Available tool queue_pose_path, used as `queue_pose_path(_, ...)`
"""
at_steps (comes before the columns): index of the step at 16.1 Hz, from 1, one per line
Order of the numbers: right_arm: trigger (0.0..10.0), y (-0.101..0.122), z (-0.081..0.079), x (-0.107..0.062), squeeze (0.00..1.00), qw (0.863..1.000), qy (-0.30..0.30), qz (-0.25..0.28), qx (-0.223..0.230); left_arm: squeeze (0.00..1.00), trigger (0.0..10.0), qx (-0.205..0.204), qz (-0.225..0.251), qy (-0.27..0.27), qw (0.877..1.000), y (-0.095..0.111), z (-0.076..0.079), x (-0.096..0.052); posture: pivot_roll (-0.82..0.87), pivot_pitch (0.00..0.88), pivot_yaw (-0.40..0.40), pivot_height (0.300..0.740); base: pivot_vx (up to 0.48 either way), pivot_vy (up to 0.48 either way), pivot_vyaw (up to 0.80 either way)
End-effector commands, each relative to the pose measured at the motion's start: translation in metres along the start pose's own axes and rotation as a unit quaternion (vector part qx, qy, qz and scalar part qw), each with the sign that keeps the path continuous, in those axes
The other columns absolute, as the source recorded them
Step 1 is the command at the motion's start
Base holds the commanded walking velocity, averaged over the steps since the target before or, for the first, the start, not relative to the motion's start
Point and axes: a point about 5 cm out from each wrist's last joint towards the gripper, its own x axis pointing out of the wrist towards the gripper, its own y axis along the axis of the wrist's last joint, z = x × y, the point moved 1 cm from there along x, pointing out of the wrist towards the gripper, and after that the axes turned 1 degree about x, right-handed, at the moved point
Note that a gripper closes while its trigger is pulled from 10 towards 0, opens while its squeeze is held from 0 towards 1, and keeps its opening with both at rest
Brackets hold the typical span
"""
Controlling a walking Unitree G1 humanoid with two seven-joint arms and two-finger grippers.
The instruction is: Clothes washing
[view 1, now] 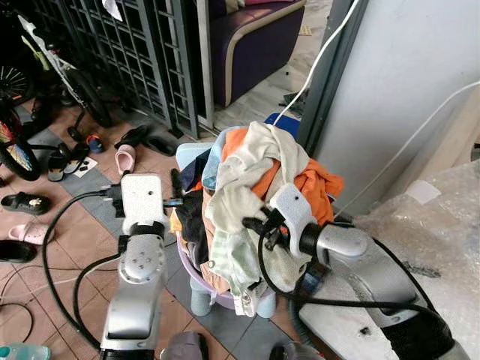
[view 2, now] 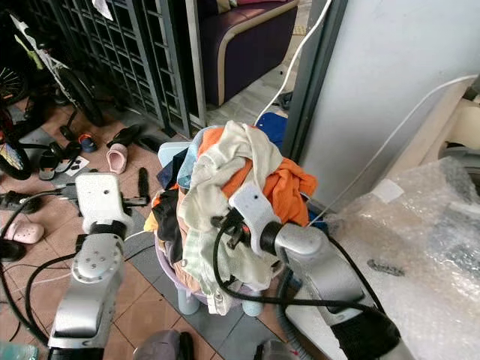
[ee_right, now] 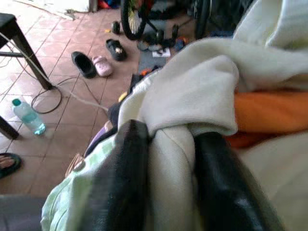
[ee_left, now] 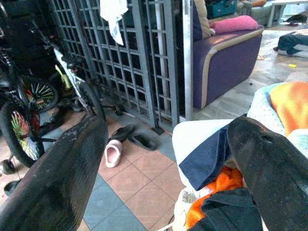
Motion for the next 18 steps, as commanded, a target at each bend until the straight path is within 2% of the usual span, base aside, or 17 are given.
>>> queue_pose_path(1,10.0,0.009,-0.005,-0.003,1.00,0.999,0.027,0.020,-0.022,0.00,10.0,0.004,-0.005,0.001,1.000,-0.002,-0.001,-0.001,-0.01,0.037,0.028,0.740,0.000,0.000,0.00)
queue_pose_path(5,10.0,0.023,-0.009,-0.017,1.00,0.993,0.099,0.049,-0.040,0.00,10.0,0.005,-0.007,-0.001,1.000,-0.003,-0.001,-0.001,-0.02,0.043,0.031,0.740,0.000,0.000,0.00)
queue_pose_path(6,10.0,0.026,-0.008,-0.025,1.00,0.988,0.137,0.042,-0.062,0.00,10.0,0.005,-0.008,-0.004,1.000,-0.003,0.000,-0.001,-0.02,0.043,0.031,0.740,0.000,0.000,0.00)
queue_pose_path(8,10.0,0.024,-0.004,-0.029,1.00,0.984,0.157,0.025,-0.076,0.00,10.0,0.005,-0.008,-0.005,1.000,-0.003,0.000,-0.001,-0.02,0.043,0.031,0.740,0.000,0.000,0.00)
queue_pose_path(10,10.0,0.017,0.014,-0.028,1.00,0.987,0.120,0.004,-0.107,0.00,10.0,0.007,-0.008,-0.005,1.000,-0.003,0.000,-0.001,-0.01,0.043,0.031,0.740,0.000,0.000,0.00)
queue_pose_path(11,10.0,0.023,0.040,-0.018,1.00,0.992,0.012,0.019,-0.120,0.00,10.0,0.008,-0.008,-0.004,1.000,-0.003,0.000,-0.002,-0.01,0.059,0.031,0.740,0.000,0.000,0.00)
queue_pose_path(13,10.0,0.030,0.063,-0.009,1.00,0.989,-0.090,0.044,-0.105,0.00,10.0,0.007,-0.008,-0.005,1.000,-0.002,-0.001,-0.003,0.00,0.068,0.032,0.740,0.000,0.000,0.00)
queue_pose_path(14,10.0,0.030,0.074,-0.003,1.00,0.984,-0.149,0.048,-0.087,0.00,10.0,0.007,-0.008,-0.005,1.000,-0.001,-0.001,-0.005,0.01,0.073,0.032,0.740,0.000,0.000,0.00)
queue_pose_path(15,10.0,0.029,0.081,0.001,1.00,0.978,-0.185,0.046,-0.084,0.00,10.0,0.007,-0.009,-0.005,1.000,-0.001,-0.002,-0.006,0.01,0.076,0.032,0.740,0.000,0.000,0.00)
queue_pose_path(16,10.0,0.029,0.083,0.002,1.00,0.977,-0.190,0.046,-0.085,0.00,10.0,0.008,-0.009,-0.006,1.000,-0.001,-0.002,-0.006,0.01,0.076,0.032,0.740,0.000,0.000,0.00)
queue_pose_path(18,10.0,0.033,0.093,0.016,1.00,0.967,-0.241,0.048,-0.073,0.00,10.0,0.010,-0.012,-0.005,1.000,-0.002,-0.004,-0.008,0.03,0.082,0.030,0.740,0.000,0.000,0.00)
